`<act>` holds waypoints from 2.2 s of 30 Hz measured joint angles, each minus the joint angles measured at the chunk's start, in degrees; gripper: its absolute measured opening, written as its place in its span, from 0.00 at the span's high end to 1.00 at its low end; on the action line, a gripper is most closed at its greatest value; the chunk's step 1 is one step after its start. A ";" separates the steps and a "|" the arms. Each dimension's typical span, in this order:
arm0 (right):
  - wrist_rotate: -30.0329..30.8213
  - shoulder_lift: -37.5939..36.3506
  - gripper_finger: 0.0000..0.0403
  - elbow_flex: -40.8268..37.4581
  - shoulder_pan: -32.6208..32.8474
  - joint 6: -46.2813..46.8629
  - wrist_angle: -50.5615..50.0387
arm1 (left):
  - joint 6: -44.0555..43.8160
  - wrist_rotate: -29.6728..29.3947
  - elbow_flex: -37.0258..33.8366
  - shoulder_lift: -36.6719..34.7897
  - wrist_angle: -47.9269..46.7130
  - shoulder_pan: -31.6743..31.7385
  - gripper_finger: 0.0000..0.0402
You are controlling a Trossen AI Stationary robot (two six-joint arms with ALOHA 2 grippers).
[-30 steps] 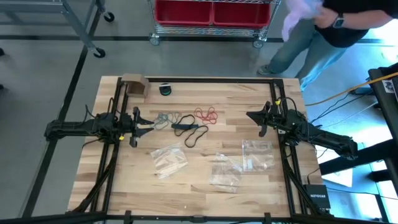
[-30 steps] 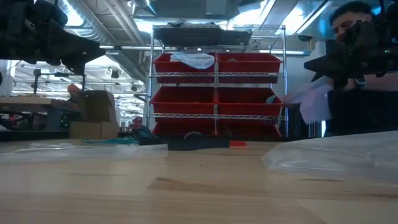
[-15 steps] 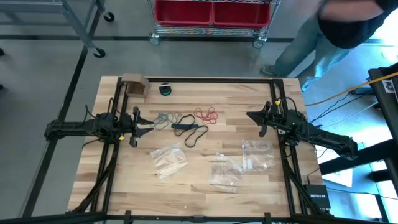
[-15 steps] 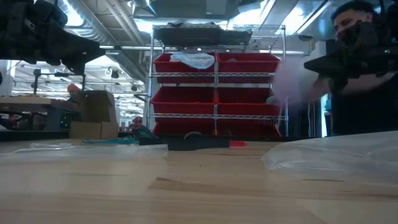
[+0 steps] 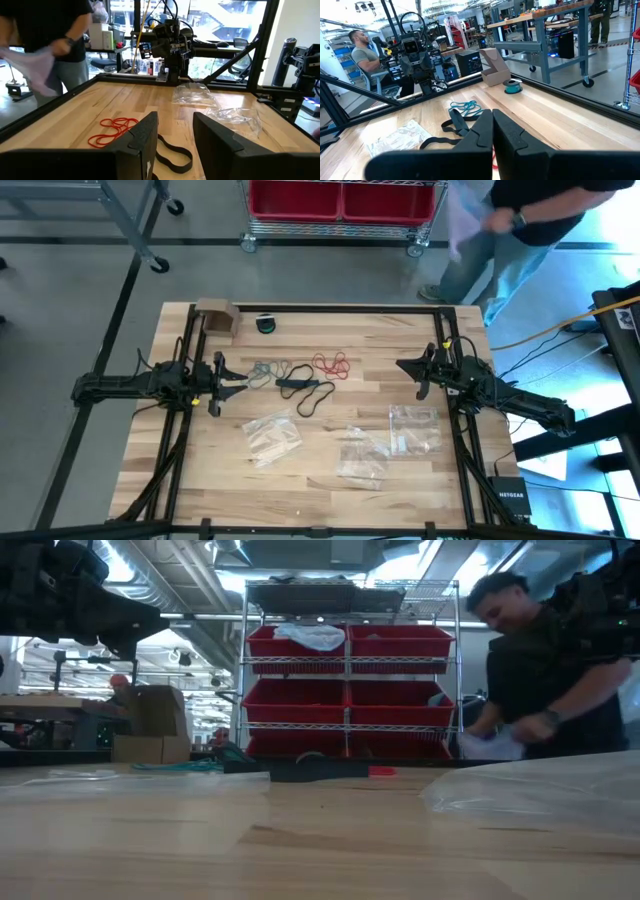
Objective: Sort rubber bands
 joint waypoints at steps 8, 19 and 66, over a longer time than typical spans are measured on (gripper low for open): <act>0.00 0.01 1.00 -0.02 0.00 0.01 0.01 | 0.00 -0.02 -0.02 0.02 -0.02 0.00 0.71; 0.00 -0.01 1.00 0.00 0.02 -0.01 -0.01 | 0.00 0.00 -0.01 0.00 0.00 0.02 0.71; 1.35 0.01 1.00 -0.02 0.00 9.42 2.20 | -37.04 3.81 18.10 30.68 -33.79 -5.82 0.71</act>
